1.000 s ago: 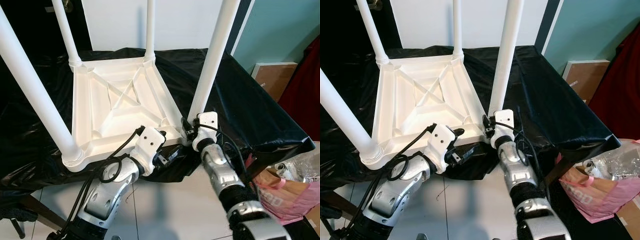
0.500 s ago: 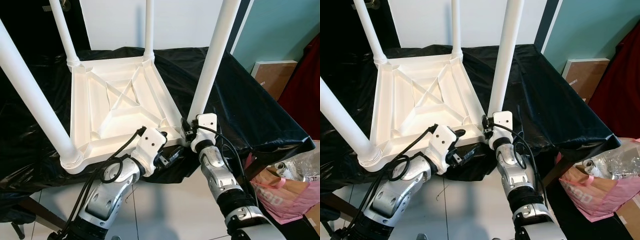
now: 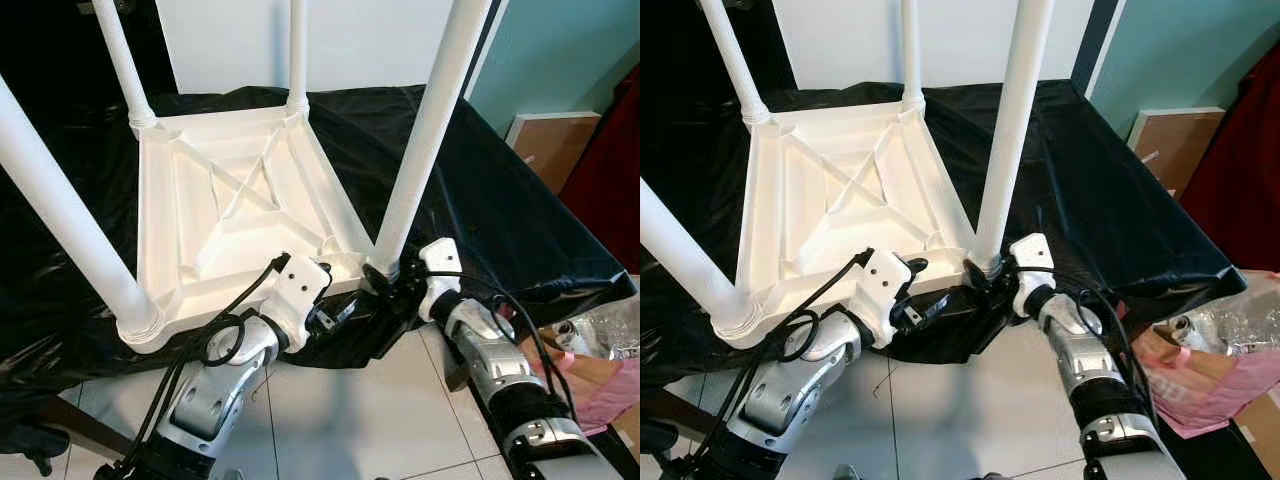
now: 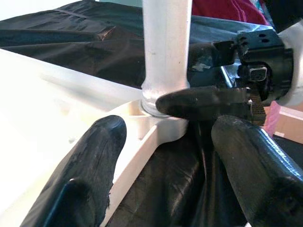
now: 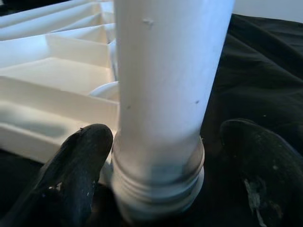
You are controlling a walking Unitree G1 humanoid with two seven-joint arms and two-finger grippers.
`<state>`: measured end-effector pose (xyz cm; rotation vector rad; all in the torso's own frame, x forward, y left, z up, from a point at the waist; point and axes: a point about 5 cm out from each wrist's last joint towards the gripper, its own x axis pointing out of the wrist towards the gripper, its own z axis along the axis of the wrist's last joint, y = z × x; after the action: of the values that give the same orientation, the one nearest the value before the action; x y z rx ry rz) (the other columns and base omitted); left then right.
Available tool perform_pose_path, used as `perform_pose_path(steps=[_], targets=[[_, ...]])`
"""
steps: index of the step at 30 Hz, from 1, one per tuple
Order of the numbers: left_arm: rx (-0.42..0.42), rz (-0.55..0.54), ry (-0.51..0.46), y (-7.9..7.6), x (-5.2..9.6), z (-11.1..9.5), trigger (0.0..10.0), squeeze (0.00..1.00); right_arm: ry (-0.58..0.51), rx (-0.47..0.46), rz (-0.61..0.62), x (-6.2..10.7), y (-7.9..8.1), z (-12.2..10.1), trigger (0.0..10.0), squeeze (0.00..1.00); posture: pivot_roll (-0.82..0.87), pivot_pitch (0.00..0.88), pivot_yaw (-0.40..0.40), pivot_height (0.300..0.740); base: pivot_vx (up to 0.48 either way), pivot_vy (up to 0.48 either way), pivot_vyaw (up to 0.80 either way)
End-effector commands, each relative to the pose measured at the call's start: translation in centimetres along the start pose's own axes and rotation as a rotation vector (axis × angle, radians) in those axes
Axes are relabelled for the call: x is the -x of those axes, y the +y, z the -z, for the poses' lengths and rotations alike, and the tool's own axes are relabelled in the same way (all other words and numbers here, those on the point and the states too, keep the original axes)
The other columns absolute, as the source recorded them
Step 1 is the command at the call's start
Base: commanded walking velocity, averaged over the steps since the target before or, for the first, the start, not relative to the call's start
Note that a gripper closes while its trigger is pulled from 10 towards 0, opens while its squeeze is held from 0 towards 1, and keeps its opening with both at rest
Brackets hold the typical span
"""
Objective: Building children table
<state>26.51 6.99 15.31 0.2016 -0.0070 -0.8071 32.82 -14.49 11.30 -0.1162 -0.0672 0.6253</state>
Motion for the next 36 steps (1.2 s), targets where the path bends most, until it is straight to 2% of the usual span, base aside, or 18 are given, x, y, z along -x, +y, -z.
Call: perform_pose_path(steps=[1,2,7,9,16,17,18,30,31,32,33,36], targets=[[-0.003,0.038,0.015,-0.2,0.0,0.4,10.0,0.00,0.000,0.016,-0.025,-0.1,-0.5,-0.4,10.0,0.22,0.03,0.064,-0.051,0.740,0.000,0.000,0.00],[-0.005,0.040,0.016,-0.2,0.0,0.4,10.0,0.00,0.004,0.029,-0.049,-0.3,-0.7,-0.6,10.0,0.00,0.03,0.063,-0.049,0.740,0.000,0.000,0.00],[-0.010,0.045,0.017,-0.1,-0.1,0.3,10.0,0.00,0.015,0.058,-0.111,-1.1,-0.9,-1.1,10.0,0.00,0.04,0.062,-0.046,0.740,0.000,0.000,0.00],[-0.014,0.047,0.017,0.0,-0.1,0.3,10.0,0.00,0.025,0.073,-0.149,-2.0,-0.6,-1.4,10.0,0.00,0.04,0.059,-0.044,0.740,0.000,0.000,0.00],[-0.016,0.047,0.016,0.0,-0.1,0.2,10.0,0.00,0.044,0.075,-0.179,-3.1,-0.1,-1.4,10.0,0.00,0.05,0.056,-0.046,0.740,0.000,0.000,0.00],[-0.016,0.047,0.015,0.0,-0.1,0.2,10.0,0.00,0.048,0.078,-0.183,-3.3,0.0,-1.4,3.8,0.00,0.05,0.056,-0.047,0.740,0.000,0.000,0.00],[-0.016,0.045,0.015,0.0,-0.1,0.2,10.0,0.00,0.052,0.077,-0.189,-3.3,0.0,-1.3,0.0,0.00,0.05,0.055,-0.049,0.740,0.000,0.000,0.00],[-0.004,0.043,0.014,-0.2,-0.1,0.4,10.0,0.00,0.095,0.011,-0.162,-2.5,-0.5,0.0,0.0,0.00,0.04,0.054,-0.060,0.740,0.000,0.000,0.00],[-0.002,0.046,0.013,-0.3,-0.2,0.4,10.0,0.00,0.099,-0.004,-0.148,-2.3,-0.5,0.2,2.5,0.00,0.04,0.054,-0.060,0.740,0.000,0.000,0.00],[-0.002,0.046,0.013,-0.3,-0.2,0.4,10.0,0.00,0.099,-0.004,-0.148,-2.3,-0.5,0.2,2.5,0.00,0.04,0.054,-0.060,0.740,0.000,0.000,0.00],[0.000,0.049,0.012,-0.3,-0.3,0.4,10.0,0.00,0.105,-0.022,-0.123,-2.2,-0.4,0.5,10.0,0.00,0.04,0.052,-0.060,0.740,0.000,0.000,0.00],[0.000,0.051,0.012,-0.3,-0.3,0.4,10.0,0.00,0.104,-0.033,-0.097,-2.1,-0.2,0.8,10.0,0.00,0.03,0.052,-0.059,0.740,0.000,0.000,0.00]])
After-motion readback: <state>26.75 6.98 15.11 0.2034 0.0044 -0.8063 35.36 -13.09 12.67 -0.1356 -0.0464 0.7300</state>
